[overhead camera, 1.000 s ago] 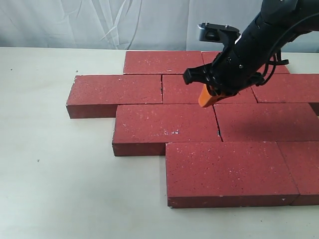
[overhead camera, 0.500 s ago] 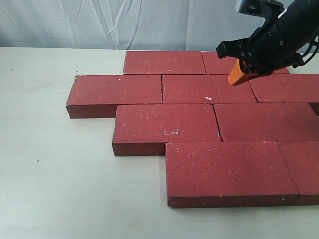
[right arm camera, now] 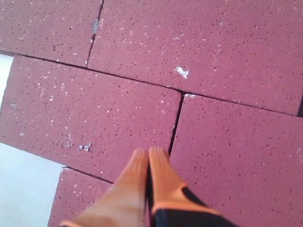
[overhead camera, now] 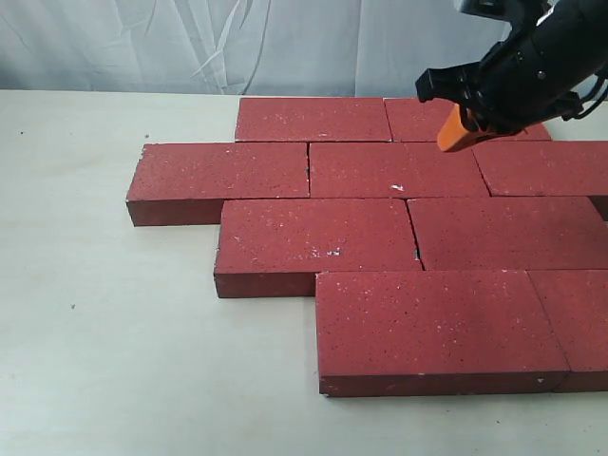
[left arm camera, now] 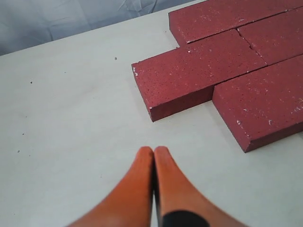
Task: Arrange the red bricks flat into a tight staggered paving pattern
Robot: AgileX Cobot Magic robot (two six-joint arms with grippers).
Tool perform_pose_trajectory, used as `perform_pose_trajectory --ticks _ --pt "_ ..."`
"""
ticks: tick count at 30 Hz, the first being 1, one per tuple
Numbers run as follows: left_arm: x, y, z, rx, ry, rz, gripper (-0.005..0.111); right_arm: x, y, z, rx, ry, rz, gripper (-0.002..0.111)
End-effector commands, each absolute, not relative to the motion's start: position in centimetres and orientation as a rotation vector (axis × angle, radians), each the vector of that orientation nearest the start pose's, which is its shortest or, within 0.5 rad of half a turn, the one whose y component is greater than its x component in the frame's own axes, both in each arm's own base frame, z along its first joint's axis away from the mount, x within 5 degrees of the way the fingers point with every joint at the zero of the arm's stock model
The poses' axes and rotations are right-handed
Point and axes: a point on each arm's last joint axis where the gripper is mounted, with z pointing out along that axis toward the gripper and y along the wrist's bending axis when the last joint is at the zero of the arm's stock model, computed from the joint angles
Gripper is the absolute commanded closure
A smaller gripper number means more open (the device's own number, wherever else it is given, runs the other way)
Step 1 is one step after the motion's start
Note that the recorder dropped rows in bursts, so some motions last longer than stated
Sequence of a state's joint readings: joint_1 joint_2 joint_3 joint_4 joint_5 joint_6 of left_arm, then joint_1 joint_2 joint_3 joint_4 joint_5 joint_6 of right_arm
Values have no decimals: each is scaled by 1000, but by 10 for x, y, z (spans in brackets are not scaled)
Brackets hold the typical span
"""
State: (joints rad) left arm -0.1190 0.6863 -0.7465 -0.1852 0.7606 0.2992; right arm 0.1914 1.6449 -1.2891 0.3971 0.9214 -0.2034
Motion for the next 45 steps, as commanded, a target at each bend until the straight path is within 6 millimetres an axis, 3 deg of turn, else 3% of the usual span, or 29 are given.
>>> perform_pose_trajectory --ticks 1,19,26,32,40,45 --pt "120 -26 340 383 2131 -111 107 334 90 283 -271 2654 472 109" --pt "119 -25 341 374 2119 -105 107 346 89 289 -215 2512 439 109" --pt "106 -16 347 198 2016 -120 107 348 88 290 -207 2490 433 109" --pt "88 -9 313 96 1882 -68 107 348 88 290 -207 2490 433 109" --pt "64 -4 244 7 1742 -25 107 348 88 290 -208 2491 431 109" --pt "56 -4 216 3 1724 -21 107 348 88 290 -208 2491 431 109"
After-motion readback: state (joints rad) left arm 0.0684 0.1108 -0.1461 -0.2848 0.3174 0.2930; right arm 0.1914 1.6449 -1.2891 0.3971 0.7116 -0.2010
